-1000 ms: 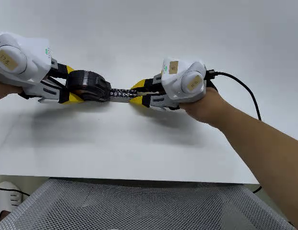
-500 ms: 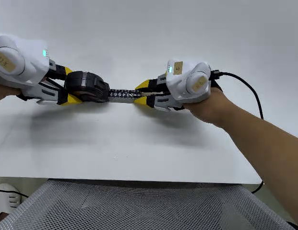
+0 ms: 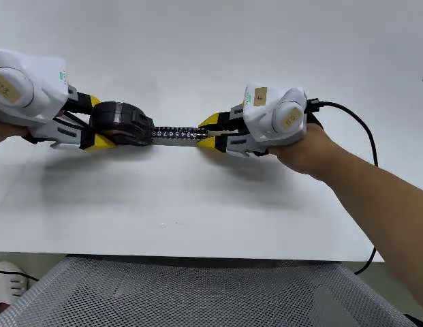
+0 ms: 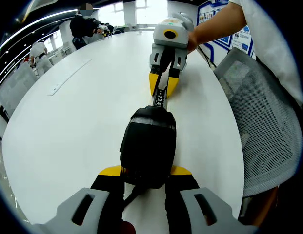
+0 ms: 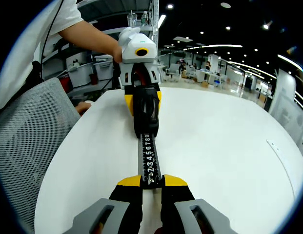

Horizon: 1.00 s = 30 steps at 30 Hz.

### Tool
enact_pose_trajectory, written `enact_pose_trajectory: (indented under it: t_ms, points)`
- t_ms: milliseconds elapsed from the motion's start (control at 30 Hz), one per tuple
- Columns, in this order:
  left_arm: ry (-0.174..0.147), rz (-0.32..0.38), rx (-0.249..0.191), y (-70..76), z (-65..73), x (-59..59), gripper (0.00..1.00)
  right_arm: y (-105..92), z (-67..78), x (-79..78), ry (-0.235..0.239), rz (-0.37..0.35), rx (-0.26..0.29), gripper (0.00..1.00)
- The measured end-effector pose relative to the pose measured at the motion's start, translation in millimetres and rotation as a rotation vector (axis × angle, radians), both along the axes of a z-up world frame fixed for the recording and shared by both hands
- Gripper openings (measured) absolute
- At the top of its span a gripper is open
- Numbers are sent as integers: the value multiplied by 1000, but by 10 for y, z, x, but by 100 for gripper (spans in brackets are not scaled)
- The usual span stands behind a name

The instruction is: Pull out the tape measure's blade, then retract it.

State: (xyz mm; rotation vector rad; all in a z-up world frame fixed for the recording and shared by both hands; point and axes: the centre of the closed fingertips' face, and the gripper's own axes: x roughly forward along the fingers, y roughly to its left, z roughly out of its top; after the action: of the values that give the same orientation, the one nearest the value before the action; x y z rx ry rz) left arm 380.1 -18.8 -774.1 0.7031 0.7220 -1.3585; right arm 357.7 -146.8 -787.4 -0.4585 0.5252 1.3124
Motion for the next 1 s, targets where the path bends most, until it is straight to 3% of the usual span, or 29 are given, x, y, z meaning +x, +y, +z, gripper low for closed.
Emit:
enact_pose_trajectory:
  t_ms: [1000]
  points:
    - [-2,3,0,-13,-5,-8,26,-293,-18,-39,2,-7,-39,9]
